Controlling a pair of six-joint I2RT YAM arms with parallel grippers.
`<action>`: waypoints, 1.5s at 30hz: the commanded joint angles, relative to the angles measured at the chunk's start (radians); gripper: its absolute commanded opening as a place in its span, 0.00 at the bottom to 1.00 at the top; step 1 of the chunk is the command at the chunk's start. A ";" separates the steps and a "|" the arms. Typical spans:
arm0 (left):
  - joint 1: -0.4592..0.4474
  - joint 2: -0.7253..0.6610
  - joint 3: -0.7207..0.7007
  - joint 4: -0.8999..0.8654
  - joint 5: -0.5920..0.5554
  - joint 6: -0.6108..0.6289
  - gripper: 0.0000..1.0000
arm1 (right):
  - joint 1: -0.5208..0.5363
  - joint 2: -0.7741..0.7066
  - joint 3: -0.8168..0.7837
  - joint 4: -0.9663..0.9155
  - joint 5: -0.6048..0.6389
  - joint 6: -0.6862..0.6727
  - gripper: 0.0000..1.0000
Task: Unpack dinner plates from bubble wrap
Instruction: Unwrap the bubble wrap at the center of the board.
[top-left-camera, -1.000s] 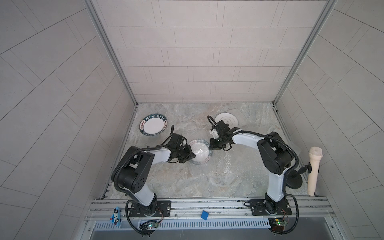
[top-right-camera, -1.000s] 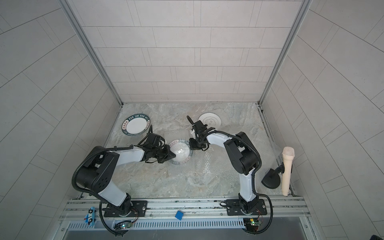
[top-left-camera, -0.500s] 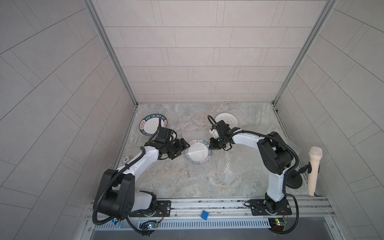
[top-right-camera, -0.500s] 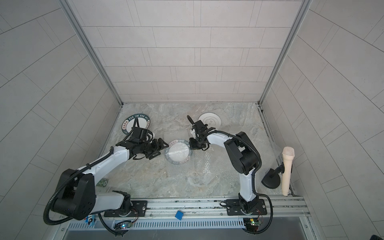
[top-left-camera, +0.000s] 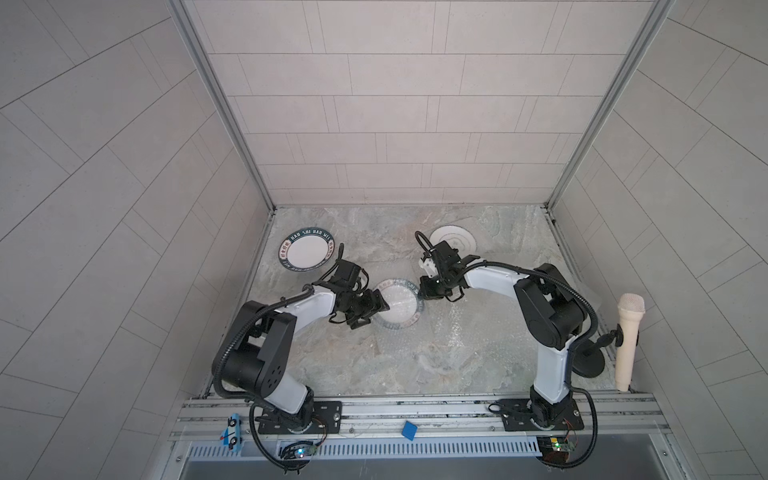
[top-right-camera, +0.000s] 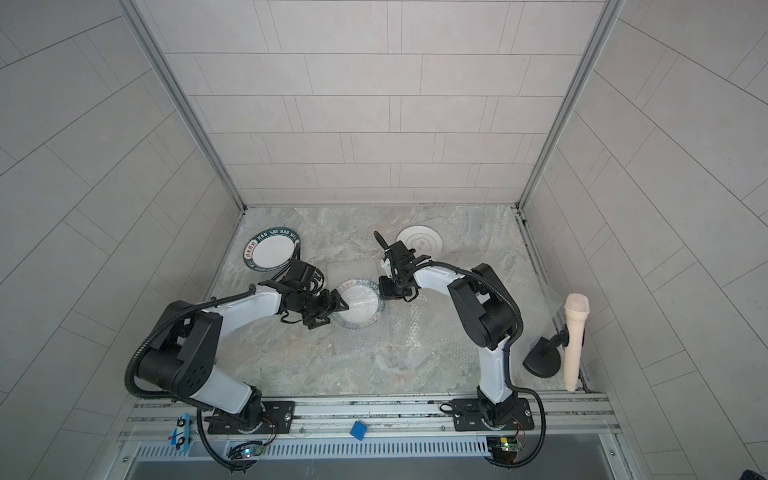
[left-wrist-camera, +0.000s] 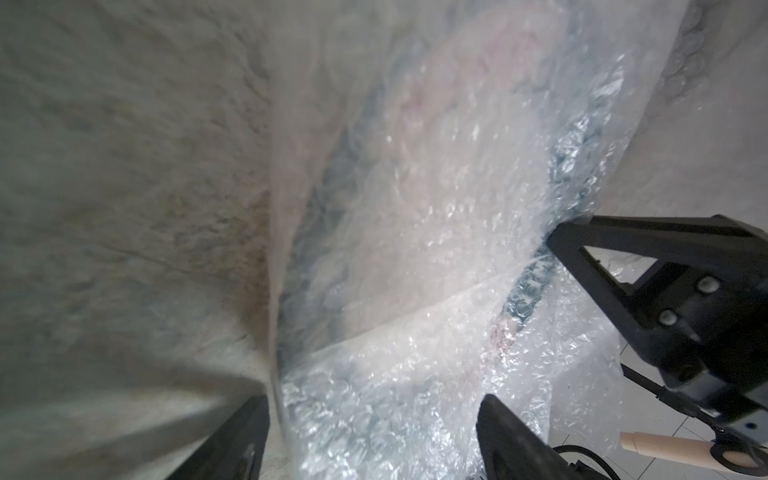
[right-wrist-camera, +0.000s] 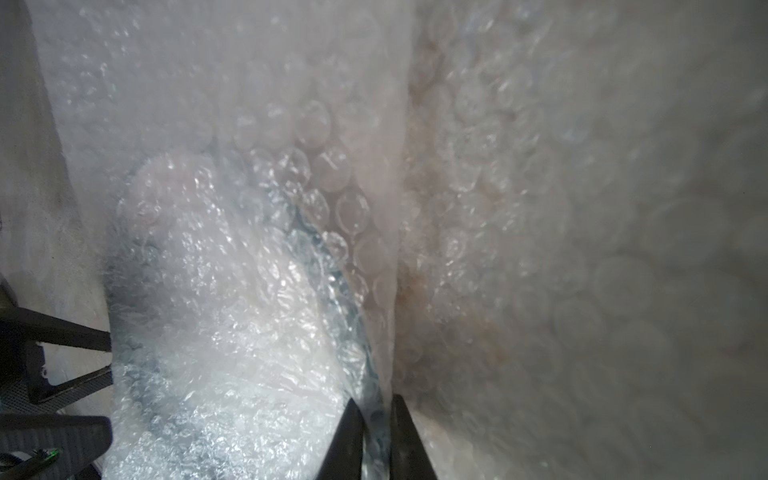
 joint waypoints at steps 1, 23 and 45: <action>-0.017 0.032 0.038 0.043 0.015 -0.001 0.81 | 0.004 0.005 -0.027 -0.050 0.030 -0.005 0.22; -0.001 0.022 0.058 0.098 0.058 -0.015 0.79 | -0.018 -0.142 0.012 -0.108 -0.019 0.014 0.01; -0.069 -0.393 -0.158 0.270 -0.090 0.050 1.00 | -0.209 -0.269 0.316 -0.293 -0.014 0.256 0.00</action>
